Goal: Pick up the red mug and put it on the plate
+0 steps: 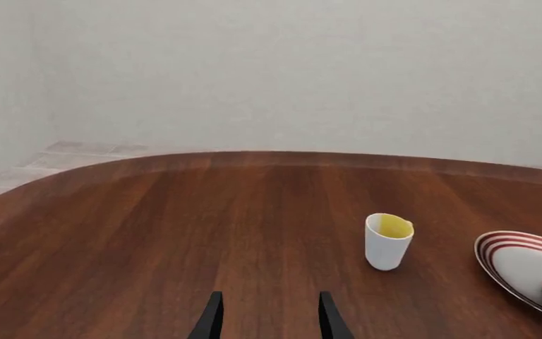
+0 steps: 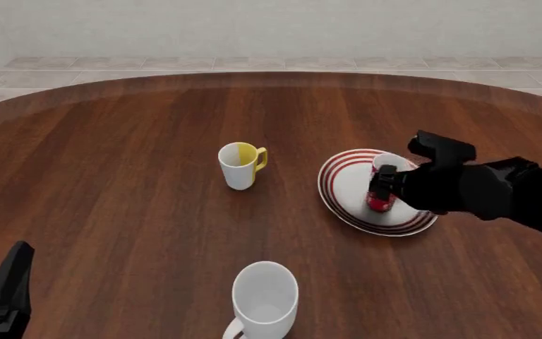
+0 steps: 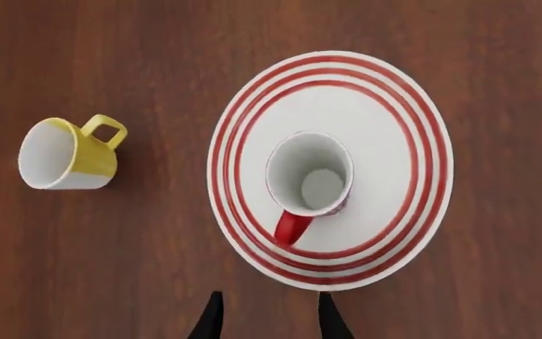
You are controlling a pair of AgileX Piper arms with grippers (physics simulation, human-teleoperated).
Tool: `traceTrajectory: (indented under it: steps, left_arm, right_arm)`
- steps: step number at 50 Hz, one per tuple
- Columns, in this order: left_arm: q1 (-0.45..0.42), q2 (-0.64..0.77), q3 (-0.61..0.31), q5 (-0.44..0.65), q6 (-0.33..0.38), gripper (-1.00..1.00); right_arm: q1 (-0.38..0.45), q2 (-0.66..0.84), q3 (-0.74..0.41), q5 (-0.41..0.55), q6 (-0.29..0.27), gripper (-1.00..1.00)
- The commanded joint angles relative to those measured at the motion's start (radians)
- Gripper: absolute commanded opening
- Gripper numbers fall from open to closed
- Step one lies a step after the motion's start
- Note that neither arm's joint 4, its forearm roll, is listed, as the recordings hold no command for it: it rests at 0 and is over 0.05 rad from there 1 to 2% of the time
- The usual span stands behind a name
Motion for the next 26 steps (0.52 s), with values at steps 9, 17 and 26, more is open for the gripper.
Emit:
traceTrajectory:
  steps: [9, 17, 26]
  left_arm:
    - [-0.002, 0.000, 0.003, -0.007, 0.004, 1.00]
    - [-0.003, 0.000, 0.003, -0.006, 0.005, 1.00]
    - [-0.004, 0.000, 0.002, -0.003, 0.006, 1.00]
  right_arm:
    - [0.017, -0.277, 0.026, 0.168, -0.013, 1.00]
    - [0.082, -0.431, -0.017, 0.281, -0.015, 1.00]
    - [0.029, -0.579, -0.141, 0.413, -0.093, 1.00]
